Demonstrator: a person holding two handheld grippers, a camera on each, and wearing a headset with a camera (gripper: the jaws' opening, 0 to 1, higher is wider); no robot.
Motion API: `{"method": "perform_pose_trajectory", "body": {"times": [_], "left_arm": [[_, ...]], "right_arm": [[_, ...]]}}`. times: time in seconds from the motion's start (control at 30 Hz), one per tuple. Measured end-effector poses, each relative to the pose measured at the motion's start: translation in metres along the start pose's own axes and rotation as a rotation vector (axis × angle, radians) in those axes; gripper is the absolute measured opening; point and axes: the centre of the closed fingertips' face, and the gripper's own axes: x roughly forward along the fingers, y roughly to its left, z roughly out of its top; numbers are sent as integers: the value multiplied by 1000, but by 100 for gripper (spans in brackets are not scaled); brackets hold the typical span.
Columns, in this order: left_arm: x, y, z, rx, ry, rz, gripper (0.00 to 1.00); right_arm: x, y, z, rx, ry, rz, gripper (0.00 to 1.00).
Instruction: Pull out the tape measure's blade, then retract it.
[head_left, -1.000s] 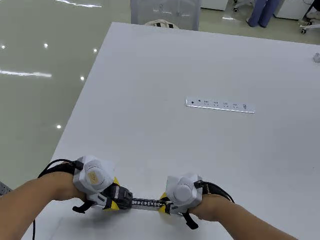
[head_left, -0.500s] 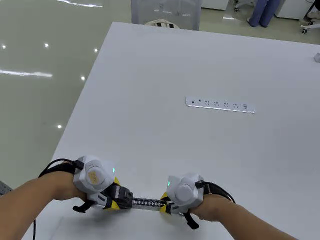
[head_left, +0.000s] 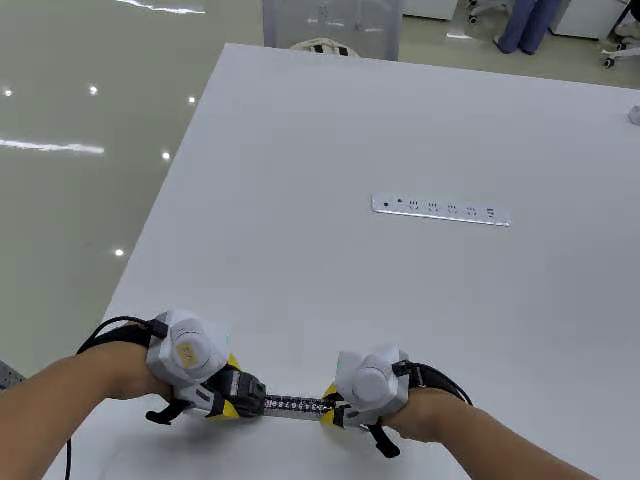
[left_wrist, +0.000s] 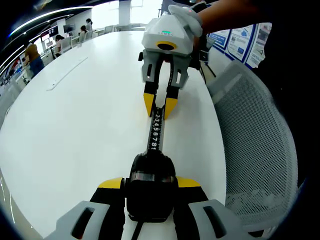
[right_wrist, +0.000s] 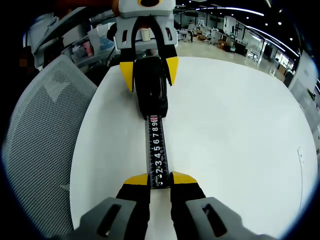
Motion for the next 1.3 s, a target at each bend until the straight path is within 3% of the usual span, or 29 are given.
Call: {"method": "perform_pose_trajectory", "body": {"times": [1.3], "left_arm": [[-1, 0, 0, 0, -1, 2, 34]], "right_arm": [[-6, -2, -9, 4, 6, -4, 14]]}}
